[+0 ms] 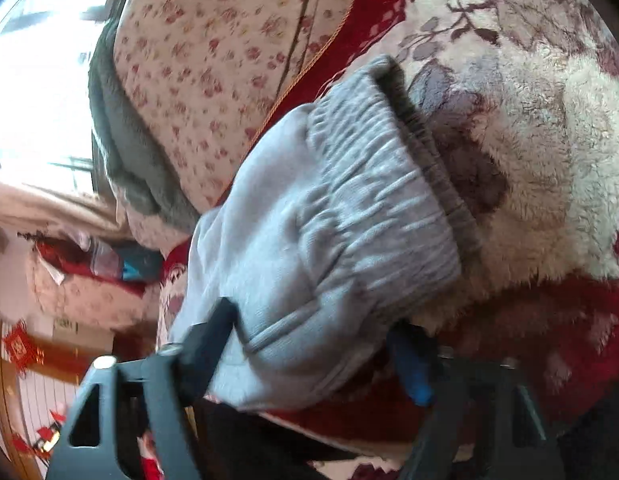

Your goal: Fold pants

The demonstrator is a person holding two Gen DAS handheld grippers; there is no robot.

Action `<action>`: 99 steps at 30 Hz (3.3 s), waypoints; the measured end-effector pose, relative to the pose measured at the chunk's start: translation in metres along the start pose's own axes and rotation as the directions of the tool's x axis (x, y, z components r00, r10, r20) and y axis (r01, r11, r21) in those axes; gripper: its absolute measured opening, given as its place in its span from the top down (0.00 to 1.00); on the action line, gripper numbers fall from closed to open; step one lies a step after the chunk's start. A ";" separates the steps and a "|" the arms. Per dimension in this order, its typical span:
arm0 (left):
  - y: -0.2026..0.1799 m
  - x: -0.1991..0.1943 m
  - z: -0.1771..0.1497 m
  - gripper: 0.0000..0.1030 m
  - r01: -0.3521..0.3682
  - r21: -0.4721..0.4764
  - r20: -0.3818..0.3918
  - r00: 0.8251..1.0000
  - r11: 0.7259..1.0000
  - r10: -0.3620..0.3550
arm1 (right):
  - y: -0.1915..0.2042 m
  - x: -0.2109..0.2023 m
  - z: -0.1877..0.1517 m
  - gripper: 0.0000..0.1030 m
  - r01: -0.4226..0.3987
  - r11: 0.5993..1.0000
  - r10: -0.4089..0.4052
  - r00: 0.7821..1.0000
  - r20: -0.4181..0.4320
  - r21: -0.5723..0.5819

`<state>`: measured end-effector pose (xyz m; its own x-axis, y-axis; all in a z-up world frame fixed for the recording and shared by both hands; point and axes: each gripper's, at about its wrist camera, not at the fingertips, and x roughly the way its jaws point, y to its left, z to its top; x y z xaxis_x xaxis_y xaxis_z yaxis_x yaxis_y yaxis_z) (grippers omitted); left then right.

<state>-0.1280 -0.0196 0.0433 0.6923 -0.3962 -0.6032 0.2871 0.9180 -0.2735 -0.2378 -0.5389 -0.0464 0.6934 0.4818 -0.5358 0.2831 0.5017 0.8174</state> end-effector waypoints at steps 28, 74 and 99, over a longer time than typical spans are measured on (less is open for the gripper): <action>-0.106 0.076 -0.023 0.14 0.206 0.189 -0.191 0.967 0.960 -0.170 | 0.028 -0.079 0.029 0.27 0.332 0.910 -0.285 0.936 0.208 -0.247; -0.154 0.213 0.077 0.33 0.091 0.275 -0.232 0.972 0.957 -0.026 | 0.139 0.144 0.056 0.44 0.274 0.579 -0.424 0.905 0.003 -0.768; -0.073 0.101 0.059 0.22 -0.197 0.219 -0.075 0.973 0.956 0.218 | 0.211 0.150 -0.026 0.25 0.156 0.573 -0.318 0.947 -0.042 -0.804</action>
<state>-0.0403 -0.1259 0.0471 0.6869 -0.1867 -0.7024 0.2828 0.9589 0.0217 -0.0914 -0.3418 0.0403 0.5387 0.3274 -0.7763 -0.2625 0.9408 0.2146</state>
